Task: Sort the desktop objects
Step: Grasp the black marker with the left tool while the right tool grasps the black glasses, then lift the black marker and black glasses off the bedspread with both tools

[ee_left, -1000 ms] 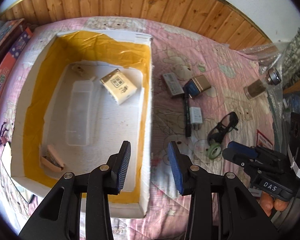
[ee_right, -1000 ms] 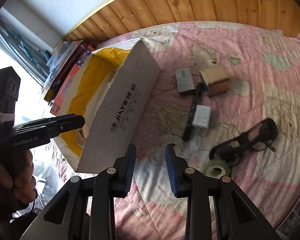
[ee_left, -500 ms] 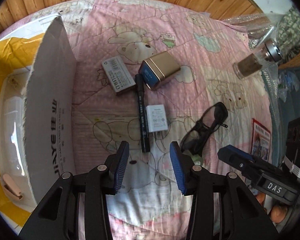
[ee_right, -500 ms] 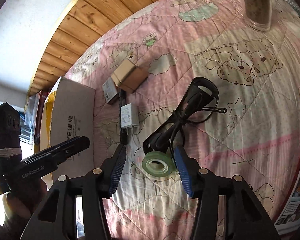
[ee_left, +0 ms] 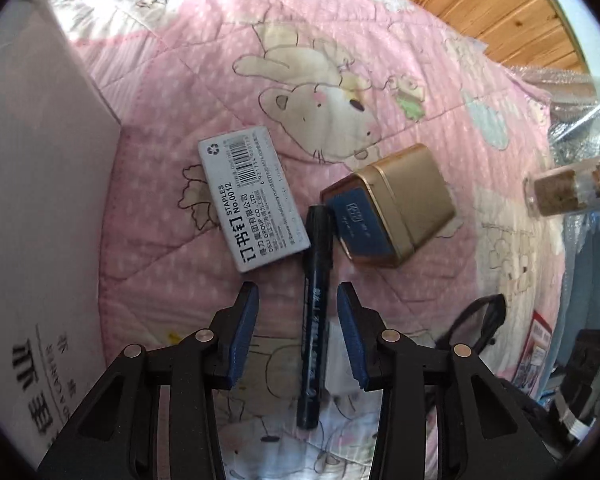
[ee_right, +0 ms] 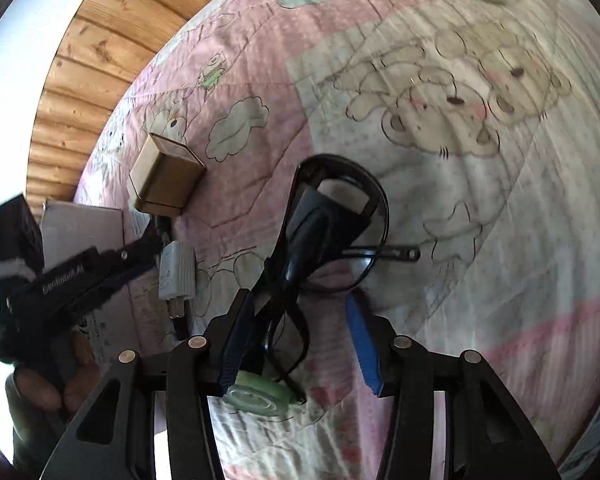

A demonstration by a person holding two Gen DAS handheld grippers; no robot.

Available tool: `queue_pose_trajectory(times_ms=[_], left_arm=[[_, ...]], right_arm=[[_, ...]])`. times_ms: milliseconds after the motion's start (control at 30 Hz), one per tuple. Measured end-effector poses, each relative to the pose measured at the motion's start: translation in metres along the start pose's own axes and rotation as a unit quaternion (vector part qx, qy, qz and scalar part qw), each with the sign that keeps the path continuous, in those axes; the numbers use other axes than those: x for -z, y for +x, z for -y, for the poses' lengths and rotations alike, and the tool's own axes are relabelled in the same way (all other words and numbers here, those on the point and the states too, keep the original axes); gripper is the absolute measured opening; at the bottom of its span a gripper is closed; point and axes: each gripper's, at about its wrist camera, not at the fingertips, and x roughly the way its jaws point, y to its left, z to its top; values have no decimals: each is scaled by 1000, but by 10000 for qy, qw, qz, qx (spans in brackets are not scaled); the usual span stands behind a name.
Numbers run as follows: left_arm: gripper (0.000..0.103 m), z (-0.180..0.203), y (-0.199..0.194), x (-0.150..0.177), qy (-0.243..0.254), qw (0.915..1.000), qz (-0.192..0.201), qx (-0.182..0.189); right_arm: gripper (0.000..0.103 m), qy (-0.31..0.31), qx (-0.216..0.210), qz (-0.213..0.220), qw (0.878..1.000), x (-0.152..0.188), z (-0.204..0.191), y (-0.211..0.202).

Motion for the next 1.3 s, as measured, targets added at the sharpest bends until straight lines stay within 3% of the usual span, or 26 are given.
queue_pose_trajectory(times_ms=[167,267,300,333,367,400,433,633,767,833,1033,1200,1300], left_arm=[[41,20,3,1,532,9971,207,-496],[21,27,2,7,817,9925,320,-849],[15,26,1,9,867,9921,332,-846],[15,23,-1,11,846,9928,316,-787],[15,20,-3,14,796,9937,299,-727],[15,16,-6,17,732,9946,267,-687],[15,11,-9,21,664,9955,229,-640],[17,-11,-14,47,418,9976,63,-551],[21,-2,-12,56,715,9948,329,-641],[15,-3,-13,56,733,9947,341,-643],[15,-4,-32,64,643,9963,392,-403],[15,-1,-57,79,613,9966,528,-120],[15,5,-67,67,571,9965,603,-1]], right_arm=[[49,-500,370,107,9980,-8,-16,4],[62,-862,530,161,9947,-10,-33,12],[60,-1040,639,154,9924,-9,-39,14],[41,-1229,823,166,9889,-7,-45,16],[29,-1362,897,209,9864,-6,-47,15],[19,-1349,682,158,9884,-6,-46,14],[17,-1257,576,113,9903,-5,-42,12],[18,-1277,717,145,9891,5,-31,4],[19,-1278,680,210,9893,2,-30,11],[20,-1326,590,259,9891,0,-30,13],[16,-1028,112,268,9943,-1,-22,-4],[16,-1121,6,377,9930,7,-29,-22],[16,-1190,-43,473,9918,21,-35,-33]])
